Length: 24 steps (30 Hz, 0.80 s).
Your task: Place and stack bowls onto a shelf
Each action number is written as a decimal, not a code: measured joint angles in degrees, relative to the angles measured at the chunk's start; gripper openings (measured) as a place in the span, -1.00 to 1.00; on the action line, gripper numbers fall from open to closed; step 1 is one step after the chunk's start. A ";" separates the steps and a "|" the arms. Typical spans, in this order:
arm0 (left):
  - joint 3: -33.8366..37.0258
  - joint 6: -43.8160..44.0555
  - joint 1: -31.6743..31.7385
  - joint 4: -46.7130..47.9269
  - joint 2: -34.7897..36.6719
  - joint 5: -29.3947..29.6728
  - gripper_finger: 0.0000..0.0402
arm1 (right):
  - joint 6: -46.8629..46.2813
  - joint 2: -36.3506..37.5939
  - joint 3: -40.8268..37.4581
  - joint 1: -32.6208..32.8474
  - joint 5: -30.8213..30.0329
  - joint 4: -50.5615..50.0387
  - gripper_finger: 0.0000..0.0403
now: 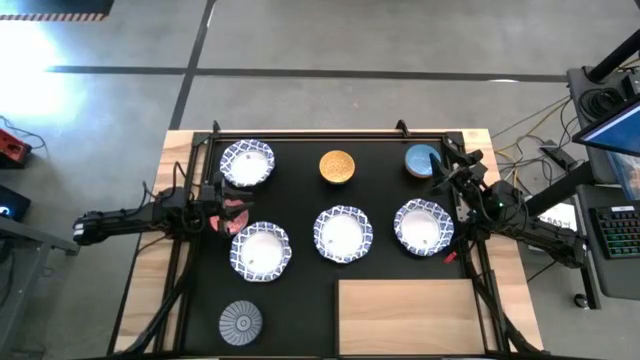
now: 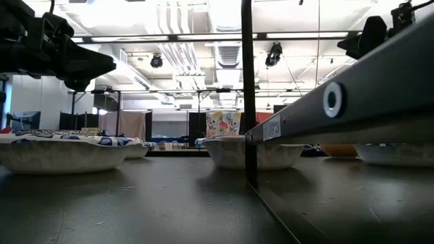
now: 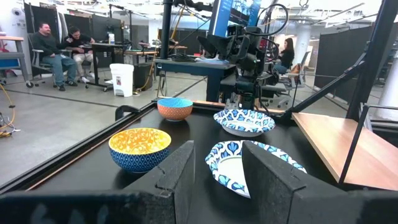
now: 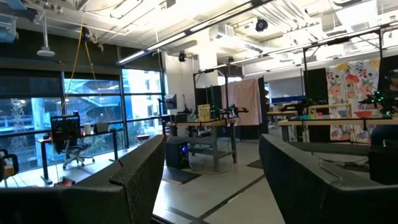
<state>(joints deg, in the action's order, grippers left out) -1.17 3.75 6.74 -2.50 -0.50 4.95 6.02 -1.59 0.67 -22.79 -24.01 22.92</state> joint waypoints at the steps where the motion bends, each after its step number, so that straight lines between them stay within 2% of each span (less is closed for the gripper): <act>1: 0.00 0.00 -0.01 0.01 0.00 -0.01 -0.42 | 0.00 0.00 0.00 -0.01 0.00 0.00 0.24; 24: 0.02 0.00 -0.01 -2.02 0.01 0.00 -0.42 | 0.00 -0.01 0.00 0.00 0.00 0.00 0.24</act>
<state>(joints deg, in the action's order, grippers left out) -1.15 3.75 6.73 -4.51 -0.49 4.95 6.02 -1.60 0.67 -22.79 -24.01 22.92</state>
